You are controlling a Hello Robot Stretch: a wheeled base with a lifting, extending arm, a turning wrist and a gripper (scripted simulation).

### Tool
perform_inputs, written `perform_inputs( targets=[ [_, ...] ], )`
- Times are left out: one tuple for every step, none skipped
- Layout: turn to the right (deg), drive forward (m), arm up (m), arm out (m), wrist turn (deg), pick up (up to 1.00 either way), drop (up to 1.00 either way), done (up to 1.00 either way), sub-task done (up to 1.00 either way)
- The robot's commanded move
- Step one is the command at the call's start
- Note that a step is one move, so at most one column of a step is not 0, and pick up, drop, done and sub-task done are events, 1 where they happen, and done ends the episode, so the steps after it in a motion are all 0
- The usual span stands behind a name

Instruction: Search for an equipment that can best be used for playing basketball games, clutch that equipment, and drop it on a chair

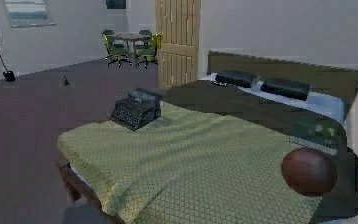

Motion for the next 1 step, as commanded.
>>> perform_inputs(
  targets=[
    [0.0, 0.15, 0.00, 0.00, 0.0, 0.00, 0.00, 0.00, 0.00]
  ],
)
